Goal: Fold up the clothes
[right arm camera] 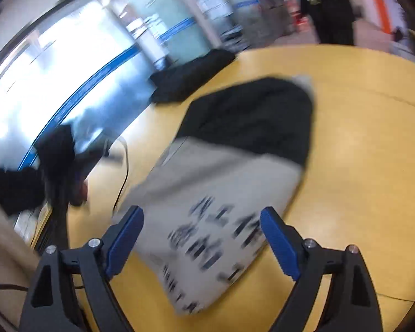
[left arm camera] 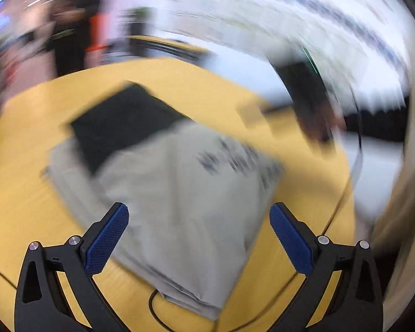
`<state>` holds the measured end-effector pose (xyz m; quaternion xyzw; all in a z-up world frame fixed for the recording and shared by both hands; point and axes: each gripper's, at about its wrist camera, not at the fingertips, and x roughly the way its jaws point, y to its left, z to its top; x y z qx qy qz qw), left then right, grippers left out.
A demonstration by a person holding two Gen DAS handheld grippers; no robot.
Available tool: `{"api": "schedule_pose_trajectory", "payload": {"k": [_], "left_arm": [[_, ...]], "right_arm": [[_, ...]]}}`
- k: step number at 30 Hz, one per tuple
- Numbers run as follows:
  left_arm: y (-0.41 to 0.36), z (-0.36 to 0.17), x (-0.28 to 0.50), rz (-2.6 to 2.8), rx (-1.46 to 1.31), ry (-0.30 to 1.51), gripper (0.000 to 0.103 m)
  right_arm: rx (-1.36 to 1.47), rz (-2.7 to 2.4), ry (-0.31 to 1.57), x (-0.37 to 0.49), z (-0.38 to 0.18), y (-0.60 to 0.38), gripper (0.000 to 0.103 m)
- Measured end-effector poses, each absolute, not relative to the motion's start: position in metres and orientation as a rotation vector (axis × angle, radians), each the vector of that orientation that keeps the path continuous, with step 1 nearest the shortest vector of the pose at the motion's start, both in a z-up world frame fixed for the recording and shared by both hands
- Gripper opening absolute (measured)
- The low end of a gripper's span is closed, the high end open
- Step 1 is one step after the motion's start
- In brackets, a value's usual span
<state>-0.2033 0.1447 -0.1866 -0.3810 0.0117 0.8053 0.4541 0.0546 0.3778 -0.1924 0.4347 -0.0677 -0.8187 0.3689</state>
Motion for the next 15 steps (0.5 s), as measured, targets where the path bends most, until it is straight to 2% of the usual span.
{"api": "schedule_pose_trajectory", "payload": {"k": [1, 3, 6, 9, 12, 15], "left_arm": [[0.138, -0.182, -0.197, 2.004, -0.946, -0.018, 0.103], [0.137, -0.178, -0.174, 1.994, -0.919, -0.029, 0.103], [0.168, -0.191, -0.155, 1.910, -0.851, 0.066, 0.103], [0.198, -0.233, -0.158, 1.826, -0.955, 0.171, 0.103], [0.202, -0.269, -0.149, 1.789, -1.048, 0.254, 0.102], [0.198, -0.275, -0.135, 1.788, -1.050, 0.256, 0.102]], "right_arm": [[1.127, -2.062, -0.081, 0.060, -0.197, 0.371, 0.083], [1.153, -2.022, 0.013, 0.064, -0.210, 0.353, 0.082], [1.189, -1.957, 0.150, 0.070, -0.229, 0.327, 0.083], [1.201, -1.913, 0.355, 0.091, -0.252, 0.307, 0.084], [1.187, -1.895, 0.378, 0.092, -0.251, 0.302, 0.085], [1.114, -1.895, 0.198, 0.097, -0.220, 0.319, 0.084]]}}
